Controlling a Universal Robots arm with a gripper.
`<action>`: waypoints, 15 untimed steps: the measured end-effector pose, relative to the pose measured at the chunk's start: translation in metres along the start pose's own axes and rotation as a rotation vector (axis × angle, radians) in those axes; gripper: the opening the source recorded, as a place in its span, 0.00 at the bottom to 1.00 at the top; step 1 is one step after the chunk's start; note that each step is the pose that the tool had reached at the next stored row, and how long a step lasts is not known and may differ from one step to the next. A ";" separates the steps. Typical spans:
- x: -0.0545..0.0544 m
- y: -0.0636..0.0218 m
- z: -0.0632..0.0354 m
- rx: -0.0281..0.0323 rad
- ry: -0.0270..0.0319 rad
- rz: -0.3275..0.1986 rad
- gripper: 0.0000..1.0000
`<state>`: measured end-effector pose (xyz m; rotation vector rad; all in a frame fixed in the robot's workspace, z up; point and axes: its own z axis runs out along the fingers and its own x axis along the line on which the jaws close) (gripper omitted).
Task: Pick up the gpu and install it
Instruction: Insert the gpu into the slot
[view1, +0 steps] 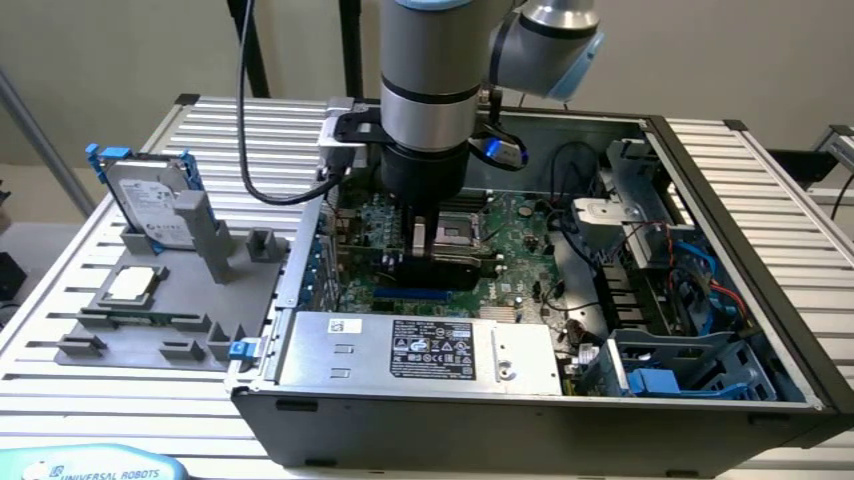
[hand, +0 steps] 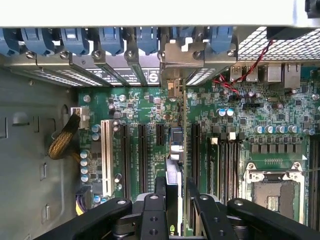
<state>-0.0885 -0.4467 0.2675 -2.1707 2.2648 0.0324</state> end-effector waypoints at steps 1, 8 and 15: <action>0.000 0.0000 0.0011 -0.0003 -0.0005 0.000 0.27; 0.000 0.0000 0.0040 -0.0049 -0.0056 0.000 0.27; 0.000 -0.0001 0.0047 -0.0075 -0.0258 0.000 0.27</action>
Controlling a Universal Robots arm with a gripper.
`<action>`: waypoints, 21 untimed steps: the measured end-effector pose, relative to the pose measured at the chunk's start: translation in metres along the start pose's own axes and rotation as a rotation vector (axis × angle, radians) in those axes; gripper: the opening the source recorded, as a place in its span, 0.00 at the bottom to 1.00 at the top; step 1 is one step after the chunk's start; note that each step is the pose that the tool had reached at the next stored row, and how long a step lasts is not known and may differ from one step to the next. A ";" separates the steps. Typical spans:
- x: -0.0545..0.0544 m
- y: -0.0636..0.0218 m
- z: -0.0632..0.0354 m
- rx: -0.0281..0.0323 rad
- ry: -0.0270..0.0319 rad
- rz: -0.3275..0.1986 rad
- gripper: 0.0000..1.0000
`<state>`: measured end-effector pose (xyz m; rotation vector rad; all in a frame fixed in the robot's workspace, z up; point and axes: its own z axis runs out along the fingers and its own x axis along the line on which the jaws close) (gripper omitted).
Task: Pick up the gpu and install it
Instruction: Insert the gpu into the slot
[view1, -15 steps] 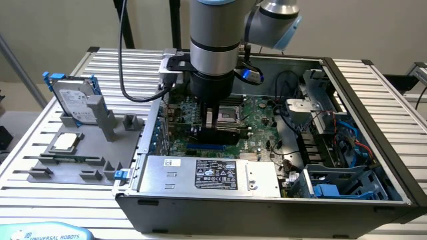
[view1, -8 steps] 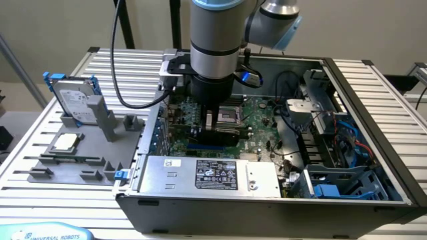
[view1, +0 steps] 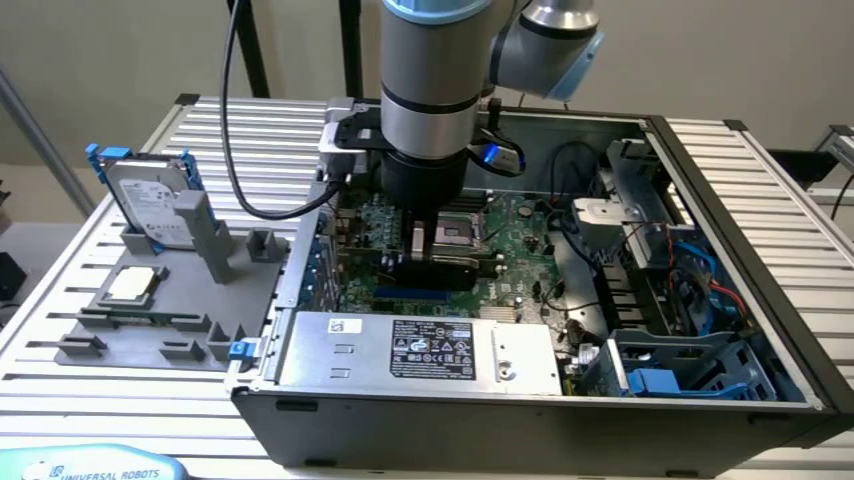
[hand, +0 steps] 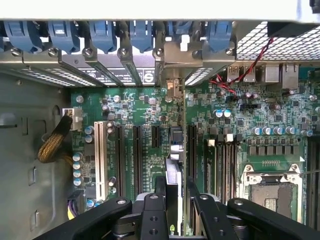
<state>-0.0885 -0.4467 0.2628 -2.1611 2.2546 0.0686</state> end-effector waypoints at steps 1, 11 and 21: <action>0.000 0.0000 0.0000 -0.0009 -0.0009 0.000 0.27; 0.000 0.0005 0.0018 -0.0025 -0.0010 0.000 0.27; 0.001 0.0007 0.0046 -0.0022 0.0049 0.000 0.27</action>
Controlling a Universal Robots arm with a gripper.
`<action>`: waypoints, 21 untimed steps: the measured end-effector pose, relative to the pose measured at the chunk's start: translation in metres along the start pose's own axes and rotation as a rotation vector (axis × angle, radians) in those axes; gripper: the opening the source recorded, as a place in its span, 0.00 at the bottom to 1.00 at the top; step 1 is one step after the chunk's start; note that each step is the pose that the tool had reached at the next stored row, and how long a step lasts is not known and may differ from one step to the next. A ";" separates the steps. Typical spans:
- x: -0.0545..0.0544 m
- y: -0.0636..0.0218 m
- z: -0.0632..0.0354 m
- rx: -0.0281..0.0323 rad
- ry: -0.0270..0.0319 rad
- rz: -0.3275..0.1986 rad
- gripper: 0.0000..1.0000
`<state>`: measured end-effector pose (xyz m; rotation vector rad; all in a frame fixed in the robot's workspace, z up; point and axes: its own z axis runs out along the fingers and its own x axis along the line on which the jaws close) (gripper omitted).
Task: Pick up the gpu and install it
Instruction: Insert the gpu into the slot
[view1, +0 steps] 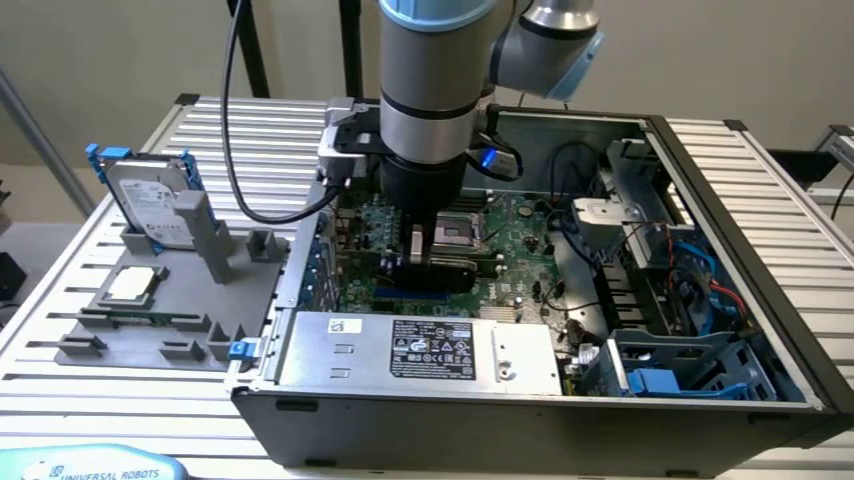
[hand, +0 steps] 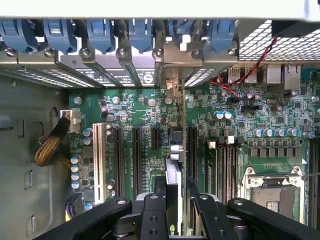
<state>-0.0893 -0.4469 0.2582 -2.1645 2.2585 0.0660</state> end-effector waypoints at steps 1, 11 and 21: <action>0.000 0.0000 0.0001 0.0001 0.0013 0.000 0.27; 0.000 0.0000 -0.0021 -0.0002 0.0092 0.000 0.27; -0.001 0.0009 -0.0020 0.0002 0.0183 0.000 0.27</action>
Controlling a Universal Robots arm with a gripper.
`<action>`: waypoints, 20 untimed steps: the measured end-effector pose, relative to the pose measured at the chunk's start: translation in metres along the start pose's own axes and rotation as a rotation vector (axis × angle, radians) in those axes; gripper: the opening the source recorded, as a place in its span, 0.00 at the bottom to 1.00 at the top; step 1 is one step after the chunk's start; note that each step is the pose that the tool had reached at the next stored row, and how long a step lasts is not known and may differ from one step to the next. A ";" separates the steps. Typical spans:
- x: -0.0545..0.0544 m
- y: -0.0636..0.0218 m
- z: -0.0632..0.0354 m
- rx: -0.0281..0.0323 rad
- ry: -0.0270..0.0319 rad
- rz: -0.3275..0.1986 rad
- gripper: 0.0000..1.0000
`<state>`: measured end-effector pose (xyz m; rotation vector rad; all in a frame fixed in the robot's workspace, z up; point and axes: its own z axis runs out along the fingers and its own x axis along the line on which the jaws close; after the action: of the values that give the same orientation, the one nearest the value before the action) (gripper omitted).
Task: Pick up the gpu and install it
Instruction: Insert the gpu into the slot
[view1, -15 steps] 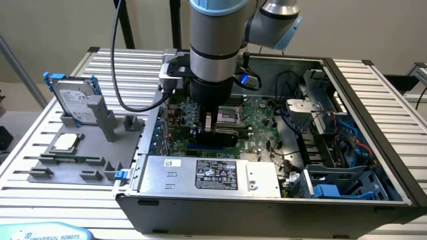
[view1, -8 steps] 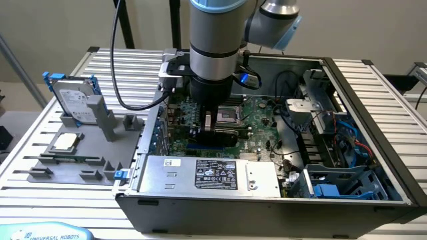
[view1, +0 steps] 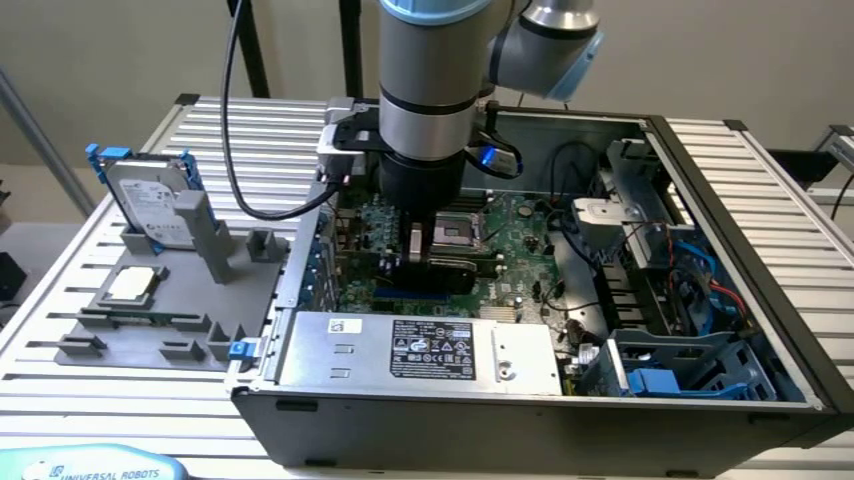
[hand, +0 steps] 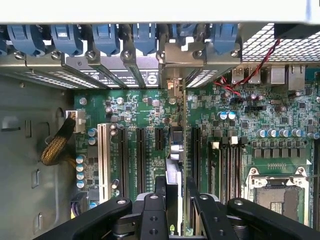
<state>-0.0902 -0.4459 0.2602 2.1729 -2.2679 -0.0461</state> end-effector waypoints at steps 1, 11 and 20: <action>0.000 0.0002 0.0001 0.0000 0.0000 0.000 0.27; 0.000 0.0013 0.0028 -0.0001 0.0016 0.000 0.27; -0.002 0.0020 0.0038 0.0004 0.0008 0.000 0.27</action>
<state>-0.0922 -0.4440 0.2565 2.1729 -2.2676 -0.0448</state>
